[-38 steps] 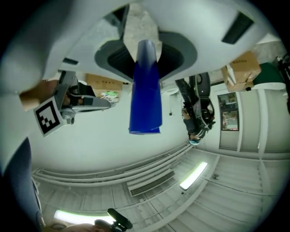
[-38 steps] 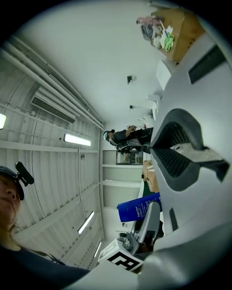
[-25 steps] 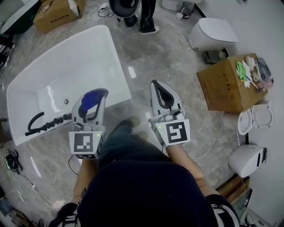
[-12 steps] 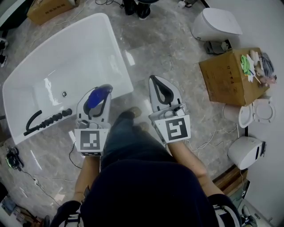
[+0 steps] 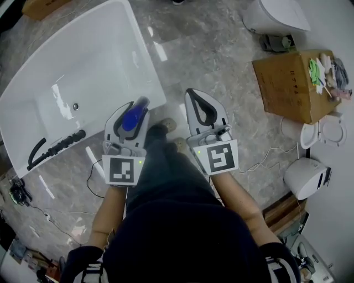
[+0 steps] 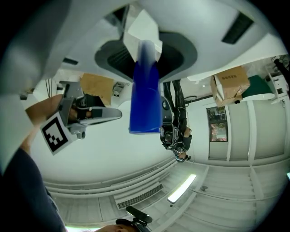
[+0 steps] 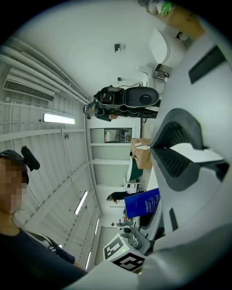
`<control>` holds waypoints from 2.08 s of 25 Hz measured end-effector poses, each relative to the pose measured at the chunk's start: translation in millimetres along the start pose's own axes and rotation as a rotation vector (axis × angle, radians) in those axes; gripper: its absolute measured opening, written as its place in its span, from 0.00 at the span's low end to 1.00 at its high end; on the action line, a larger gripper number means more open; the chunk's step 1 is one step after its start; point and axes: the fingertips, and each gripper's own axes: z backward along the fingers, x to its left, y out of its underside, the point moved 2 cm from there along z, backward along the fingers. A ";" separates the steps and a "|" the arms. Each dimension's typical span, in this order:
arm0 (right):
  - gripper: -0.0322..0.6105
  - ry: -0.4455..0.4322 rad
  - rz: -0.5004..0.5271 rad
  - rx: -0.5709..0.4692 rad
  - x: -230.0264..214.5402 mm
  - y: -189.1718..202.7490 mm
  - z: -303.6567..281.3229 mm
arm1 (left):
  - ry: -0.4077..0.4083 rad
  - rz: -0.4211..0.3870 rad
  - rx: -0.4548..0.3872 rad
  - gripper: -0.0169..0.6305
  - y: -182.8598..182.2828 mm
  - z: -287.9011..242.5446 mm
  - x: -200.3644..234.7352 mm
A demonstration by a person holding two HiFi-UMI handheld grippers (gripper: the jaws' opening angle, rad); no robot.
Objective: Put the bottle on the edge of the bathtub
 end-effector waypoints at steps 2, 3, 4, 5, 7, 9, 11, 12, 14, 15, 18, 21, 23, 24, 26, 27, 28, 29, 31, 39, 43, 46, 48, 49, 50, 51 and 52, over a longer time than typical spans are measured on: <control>0.08 0.000 -0.004 0.013 -2.9 10.3 -4.0 | 0.015 0.008 0.007 0.26 8.7 -9.7 -2.9; 0.08 0.001 -0.006 0.018 -4.1 16.0 -6.0 | 0.023 0.007 0.013 0.26 13.3 -14.4 -4.1; 0.08 0.001 -0.009 0.024 -5.1 21.9 -8.0 | 0.031 0.001 0.020 0.26 18.0 -18.8 -5.2; 0.08 0.001 -0.013 0.029 -6.1 27.5 -10.1 | 0.040 -0.005 0.029 0.26 22.6 -23.0 -6.2; 0.08 -0.003 -0.013 0.033 -7.2 37.0 -14.5 | 0.054 -0.012 0.044 0.26 30.9 -30.5 -7.6; 0.08 -0.009 -0.006 0.036 -6.3 44.8 -18.7 | 0.063 -0.015 0.041 0.26 37.1 -36.6 -8.5; 0.08 -0.014 -0.005 0.042 -4.4 52.4 -22.6 | 0.071 -0.022 0.044 0.26 44.2 -41.5 -9.4; 0.08 -0.017 -0.005 0.047 -3.6 56.4 -24.6 | 0.076 -0.025 0.052 0.26 48.5 -43.8 -9.7; 0.08 -0.021 -0.005 0.058 -3.0 64.3 -29.3 | 0.087 -0.024 0.066 0.26 57.4 -48.6 -10.4; 0.08 -0.021 -0.008 0.063 -3.0 68.0 -31.6 | 0.092 -0.022 0.068 0.26 61.2 -51.1 -10.7; 0.08 -0.017 -0.019 0.079 -4.4 78.0 -36.8 | 0.110 -0.029 0.071 0.26 71.7 -59.2 -12.3; 0.08 -0.015 -0.024 0.096 -3.8 86.4 -42.0 | 0.127 -0.034 0.078 0.26 82.9 -66.5 -13.8; 0.08 -0.018 -0.025 0.107 -2.5 91.9 -45.2 | 0.134 -0.034 0.083 0.26 90.0 -70.3 -14.6; 0.08 -0.020 -0.025 0.111 -2.0 94.9 -46.7 | 0.137 -0.036 0.088 0.26 93.7 -72.1 -15.0; 0.08 -0.025 -0.021 0.120 -0.7 101.6 -49.2 | 0.145 -0.040 0.098 0.26 101.2 -75.3 -15.7; 0.08 -0.029 -0.018 0.127 0.3 105.6 -50.2 | 0.149 -0.040 0.104 0.26 105.0 -76.6 -16.0; 0.08 -0.032 -0.016 0.135 1.4 110.0 -51.1 | 0.152 -0.039 0.108 0.26 108.7 -77.8 -16.0; 0.08 -0.035 -0.016 0.146 2.6 114.9 -51.9 | 0.154 -0.037 0.112 0.26 112.5 -79.0 -15.8; 0.08 -0.040 -0.018 0.172 4.8 126.0 -53.3 | 0.156 -0.033 0.121 0.26 120.9 -82.0 -15.1; 0.08 -0.052 -0.023 0.221 9.4 155.1 -58.4 | 0.191 -0.043 0.142 0.26 150.0 -99.8 -20.1; 0.08 -0.046 -0.029 0.235 6.9 165.3 -59.6 | 0.243 -0.079 0.151 0.26 167.2 -109.1 -29.3; 0.08 -0.042 -0.036 0.244 4.8 172.2 -58.7 | 0.253 -0.086 0.165 0.26 177.3 -115.1 -33.1; 0.08 -0.044 -0.038 0.251 5.5 176.2 -59.0 | 0.256 -0.087 0.177 0.26 183.6 -119.1 -33.1; 0.08 -0.046 -0.040 0.255 6.4 177.9 -59.4 | 0.258 -0.088 0.182 0.26 186.7 -121.2 -32.8; 0.08 -0.048 -0.042 0.259 7.3 179.3 -60.0 | 0.260 -0.090 0.186 0.26 189.7 -123.5 -32.7; 0.08 -0.050 -0.044 0.262 8.0 180.3 -60.5 | 0.264 -0.092 0.189 0.26 192.4 -125.8 -33.0; 0.08 -0.052 -0.044 0.265 8.7 180.9 -61.1 | 0.268 -0.094 0.192 0.26 195.1 -128.1 -33.4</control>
